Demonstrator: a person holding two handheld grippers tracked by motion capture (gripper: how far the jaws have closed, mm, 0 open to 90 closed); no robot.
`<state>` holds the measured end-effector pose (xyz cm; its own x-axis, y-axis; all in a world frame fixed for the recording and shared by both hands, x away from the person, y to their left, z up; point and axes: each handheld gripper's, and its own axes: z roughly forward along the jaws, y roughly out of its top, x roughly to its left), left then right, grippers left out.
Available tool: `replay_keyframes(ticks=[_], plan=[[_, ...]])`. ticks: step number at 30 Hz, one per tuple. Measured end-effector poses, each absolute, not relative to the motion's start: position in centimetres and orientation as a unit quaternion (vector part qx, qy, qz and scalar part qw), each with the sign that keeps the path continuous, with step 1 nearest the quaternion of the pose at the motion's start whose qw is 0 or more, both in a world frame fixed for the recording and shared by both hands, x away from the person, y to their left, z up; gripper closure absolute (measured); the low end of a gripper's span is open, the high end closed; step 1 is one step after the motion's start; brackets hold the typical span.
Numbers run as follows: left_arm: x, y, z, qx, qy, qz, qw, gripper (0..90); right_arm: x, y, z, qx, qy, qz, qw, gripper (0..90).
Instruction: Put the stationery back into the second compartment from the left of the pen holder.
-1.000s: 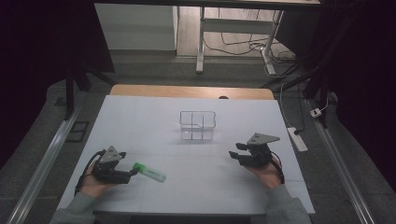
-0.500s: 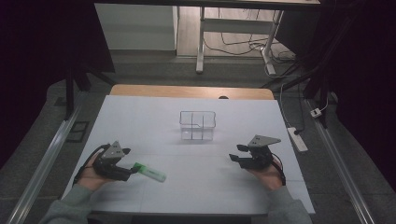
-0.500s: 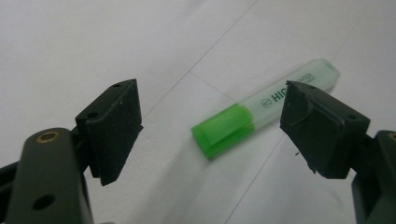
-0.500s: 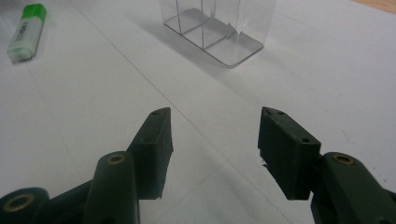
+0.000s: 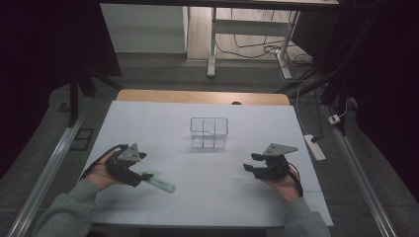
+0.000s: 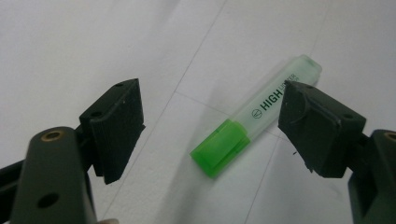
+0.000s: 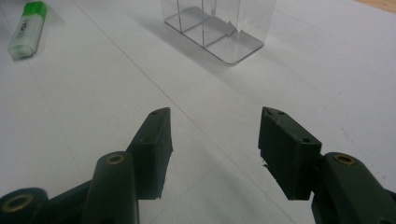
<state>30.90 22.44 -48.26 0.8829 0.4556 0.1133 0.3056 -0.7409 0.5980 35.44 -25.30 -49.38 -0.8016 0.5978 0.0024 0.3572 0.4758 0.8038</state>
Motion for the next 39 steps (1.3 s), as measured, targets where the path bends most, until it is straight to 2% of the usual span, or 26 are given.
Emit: replay_keyframes(ticks=[22, 39], plan=[[33.7, 21.2, -49.5, 0.976, 0.082, 0.057, 0.193, 24.7, 35.7, -25.1, -49.7, 0.281, 0.853, 0.418, 0.136, 43.4], [34.6, 20.5, -50.6, 0.988, 0.014, 0.031, 0.152, 36.5, 35.9, -25.0, -49.8, 0.284, 0.855, 0.413, 0.132, 43.1]])
